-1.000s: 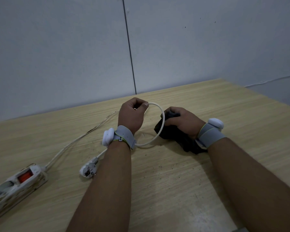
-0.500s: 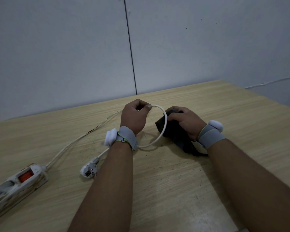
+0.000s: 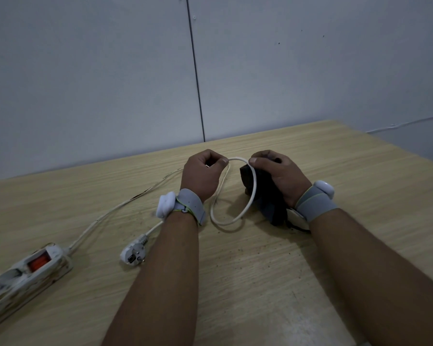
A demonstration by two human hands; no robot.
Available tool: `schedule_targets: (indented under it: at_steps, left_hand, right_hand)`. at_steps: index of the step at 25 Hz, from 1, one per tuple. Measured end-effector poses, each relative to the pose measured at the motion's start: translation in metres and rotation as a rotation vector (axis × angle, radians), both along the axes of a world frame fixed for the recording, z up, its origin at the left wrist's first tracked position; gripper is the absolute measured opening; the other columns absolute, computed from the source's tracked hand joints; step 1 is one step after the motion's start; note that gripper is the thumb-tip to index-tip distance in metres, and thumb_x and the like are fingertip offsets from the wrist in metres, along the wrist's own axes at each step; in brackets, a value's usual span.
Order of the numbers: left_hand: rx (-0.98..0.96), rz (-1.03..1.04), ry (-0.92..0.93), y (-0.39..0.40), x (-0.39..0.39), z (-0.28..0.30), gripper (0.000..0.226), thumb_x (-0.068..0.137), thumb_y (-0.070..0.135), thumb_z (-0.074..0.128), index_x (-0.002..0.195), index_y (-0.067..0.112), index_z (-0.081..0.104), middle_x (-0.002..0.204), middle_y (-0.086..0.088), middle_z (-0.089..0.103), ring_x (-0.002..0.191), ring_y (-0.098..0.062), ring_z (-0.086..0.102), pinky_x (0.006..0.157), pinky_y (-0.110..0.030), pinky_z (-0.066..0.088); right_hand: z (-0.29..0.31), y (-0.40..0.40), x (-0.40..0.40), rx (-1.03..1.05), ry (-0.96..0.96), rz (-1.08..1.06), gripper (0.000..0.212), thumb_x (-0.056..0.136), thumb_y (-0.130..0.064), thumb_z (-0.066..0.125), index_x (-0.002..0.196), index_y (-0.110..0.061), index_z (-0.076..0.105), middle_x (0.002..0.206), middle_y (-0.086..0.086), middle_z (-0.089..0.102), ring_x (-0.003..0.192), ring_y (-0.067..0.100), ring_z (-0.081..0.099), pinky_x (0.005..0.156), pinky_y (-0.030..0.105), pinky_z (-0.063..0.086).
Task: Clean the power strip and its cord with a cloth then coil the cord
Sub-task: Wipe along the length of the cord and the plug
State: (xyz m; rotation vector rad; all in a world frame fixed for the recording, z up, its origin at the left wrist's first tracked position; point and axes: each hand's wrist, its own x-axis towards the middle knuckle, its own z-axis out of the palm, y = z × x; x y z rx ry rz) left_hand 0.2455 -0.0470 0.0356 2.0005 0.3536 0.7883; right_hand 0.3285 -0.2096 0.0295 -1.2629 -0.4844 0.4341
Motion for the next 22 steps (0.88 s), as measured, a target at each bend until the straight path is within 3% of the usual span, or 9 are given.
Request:
schedule_targets:
  at_steps: [2,6,11,17,22]
  left_hand:
    - [0.012,-0.025,0.032,0.0005,0.0003,-0.001,0.012,0.087,0.024,0.067,0.078,0.017,0.07,0.068,0.009,0.062,0.061,-0.003,0.053,0.058,-0.017,0.04]
    - [0.039,-0.058,0.073,0.001,-0.0004,-0.0016,0.012,0.088,0.025,0.067,0.077,0.019,0.07,0.065,0.01,0.061,0.054,0.005,0.051,0.05,-0.006,0.035]
    - [0.034,-0.078,0.109,0.0015,-0.0033,-0.0009,0.011,0.088,0.02,0.067,0.078,0.017,0.07,0.064,0.016,0.06,0.053,0.011,0.053,0.048,-0.002,0.035]
    - [0.063,-0.055,0.145,0.001,-0.0042,-0.0013,0.012,0.088,0.021,0.066,0.081,0.014,0.071,0.064,0.012,0.06,0.056,-0.001,0.052,0.047,-0.004,0.036]
    - [0.053,-0.039,0.165,0.0013,-0.0049,-0.0012,0.013,0.089,0.024,0.066,0.079,0.018,0.071,0.064,0.008,0.061,0.057,-0.006,0.053,0.048,-0.009,0.038]
  right_hand:
    - [-0.0007,0.0009,-0.0021,0.004,-0.017,-0.009,0.013,0.077,-0.006,0.073,0.087,-0.008,0.064,0.078,0.02,0.063,0.065,0.032,0.064,0.08,0.065,0.048]
    - [-0.0034,0.0008,-0.0007,-0.057,-0.081,-0.1,0.015,0.075,-0.011,0.077,0.085,-0.012,0.065,0.087,0.023,0.065,0.077,0.037,0.064,0.079,0.069,0.049]
    - [-0.0048,0.0005,0.0001,-0.175,-0.253,-0.255,0.031,0.059,-0.03,0.084,0.081,-0.019,0.065,0.088,0.011,0.072,0.083,0.032,0.069,0.076,0.056,0.056]
    - [-0.0061,0.0007,0.0008,-0.281,-0.425,-0.368,0.032,0.058,-0.025,0.087,0.078,-0.022,0.063,0.08,-0.002,0.073,0.076,0.016,0.07,0.074,0.042,0.058]
    - [-0.0049,-0.0002,0.0035,-0.205,-0.348,-0.363,0.031,0.059,-0.024,0.087,0.079,-0.018,0.064,0.079,0.005,0.073,0.074,0.025,0.071,0.069,0.042,0.059]
